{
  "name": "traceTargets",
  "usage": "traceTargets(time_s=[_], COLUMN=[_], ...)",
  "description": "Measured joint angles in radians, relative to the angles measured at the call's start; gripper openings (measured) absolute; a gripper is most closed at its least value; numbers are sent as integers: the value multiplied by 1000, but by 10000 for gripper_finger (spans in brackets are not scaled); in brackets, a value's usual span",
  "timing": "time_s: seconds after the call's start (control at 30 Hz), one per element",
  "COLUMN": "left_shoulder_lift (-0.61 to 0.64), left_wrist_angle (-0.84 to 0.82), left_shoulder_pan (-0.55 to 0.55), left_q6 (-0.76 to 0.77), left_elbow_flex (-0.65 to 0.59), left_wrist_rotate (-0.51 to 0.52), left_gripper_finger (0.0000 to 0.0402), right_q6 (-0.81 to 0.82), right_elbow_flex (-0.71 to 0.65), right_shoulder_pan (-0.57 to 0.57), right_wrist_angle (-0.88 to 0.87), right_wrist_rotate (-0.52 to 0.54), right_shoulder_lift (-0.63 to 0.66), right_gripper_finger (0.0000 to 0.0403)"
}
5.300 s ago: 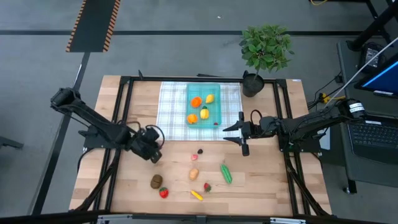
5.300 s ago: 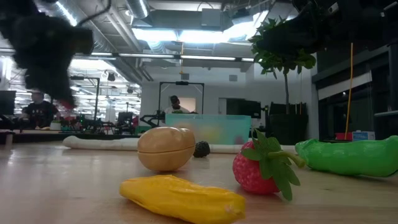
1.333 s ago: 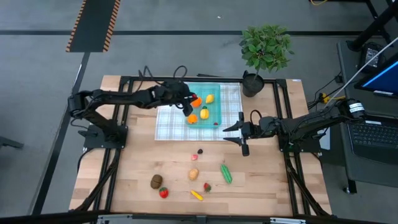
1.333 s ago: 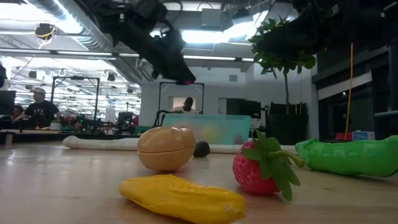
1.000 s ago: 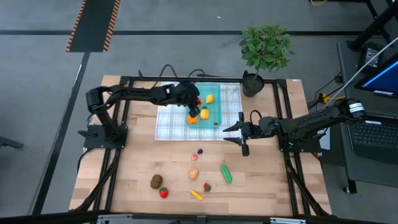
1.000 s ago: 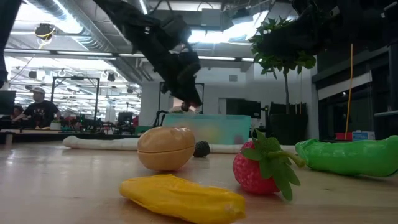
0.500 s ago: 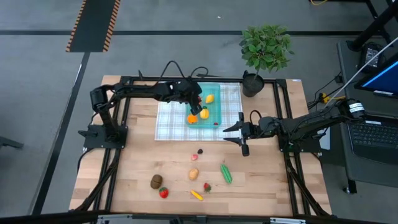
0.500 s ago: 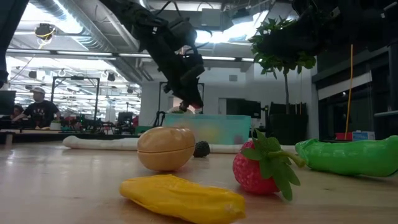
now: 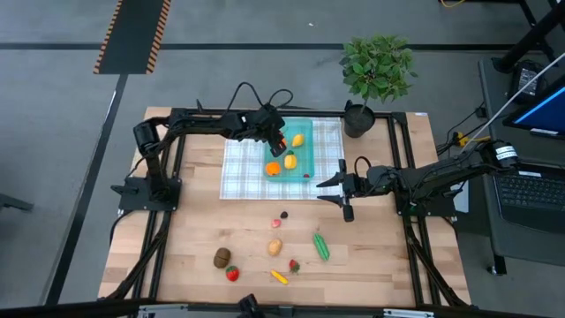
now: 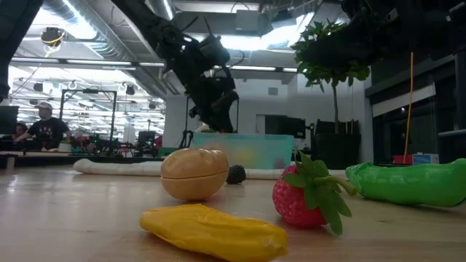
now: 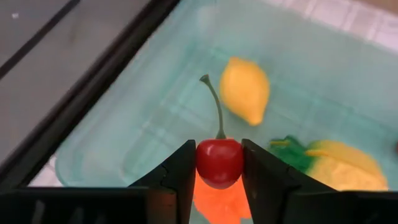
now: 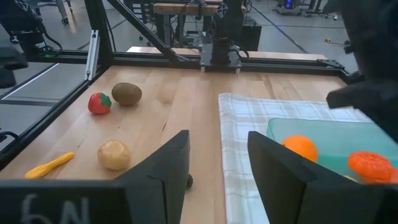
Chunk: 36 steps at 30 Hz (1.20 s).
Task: Pick and placing Produce into tupperware
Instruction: Put the red cherry into the green bin, then put the green peas into the green bin
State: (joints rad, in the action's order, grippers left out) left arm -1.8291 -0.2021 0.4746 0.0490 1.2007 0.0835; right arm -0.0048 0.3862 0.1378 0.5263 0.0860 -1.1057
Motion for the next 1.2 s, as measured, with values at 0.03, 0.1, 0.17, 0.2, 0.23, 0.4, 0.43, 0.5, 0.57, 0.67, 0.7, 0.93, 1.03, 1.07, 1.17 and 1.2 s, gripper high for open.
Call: traceTargets(time_s=[0.03, 0.1, 0.17, 0.2, 0.23, 0.4, 0.43, 0.5, 0.57, 0.67, 0.7, 0.93, 1.03, 1.07, 1.17, 1.2], left_shoulder_lift=[-6, -10, -10, -10, -10, -10, -10, -10, -10, -10, -10, 17, 42, 54, 90, 103], left_wrist_angle=[0, 4, 5, 6, 9, 11, 12, 17, 27, 32, 32, 24, 21, 18, 2, 7], left_shoulder_pan=[3, 6, 6, 6, 6, 5, 5, 5, 5, 5, 5, -3, -21, -31, -70, -86], left_q6=[-3, -6, -10, -15, -24, -50, -57, -60, -64, -85, -90, -122, -115, -114, -114, -114], left_elbow_flex=[0, 0, 0, 0, 0, 0, 0, 0, 0, 0, 0, 0, 0, 0, 0, -8], left_wrist_rotate=[0, 0, 1, 3, 4, 7, 11, 24, 58, 81, 83, 83, 83, 82, 73, 67], left_gripper_finger=[113, 115, 114, 113, 113, 125, 130, 142, 155, 171, 175, 182, 176, 173, 164, 161], right_q6=[0, 0, 0, 0, 0, 0, 0, 0, 0, 0, 0, 1, 25, 40, 97, 105], right_elbow_flex=[0, 0, 0, 0, 0, 0, 0, 0, 0, 0, 0, 0, 0, 0, 0, 0], right_shoulder_pan=[0, 0, 0, 0, 0, 0, 0, 0, 0, 0, 0, 0, 0, 0, 0, 0], right_wrist_angle=[-1, -4, -5, -5, -5, -5, -5, -5, -5, -5, -5, -6, -31, -41, -62, -71], right_wrist_rotate=[0, 0, 0, 0, 0, 0, 0, 0, 0, 0, 0, 0, 0, 0, 0, 0], right_shoulder_lift=[0, 0, 0, 0, 0, 0, 0, 0, 0, 0, 0, 0, 0, 0, 0, 0], right_gripper_finger=[165, 165, 165, 165, 165, 165, 165, 165, 165, 165, 165, 165, 165, 165, 165, 165])
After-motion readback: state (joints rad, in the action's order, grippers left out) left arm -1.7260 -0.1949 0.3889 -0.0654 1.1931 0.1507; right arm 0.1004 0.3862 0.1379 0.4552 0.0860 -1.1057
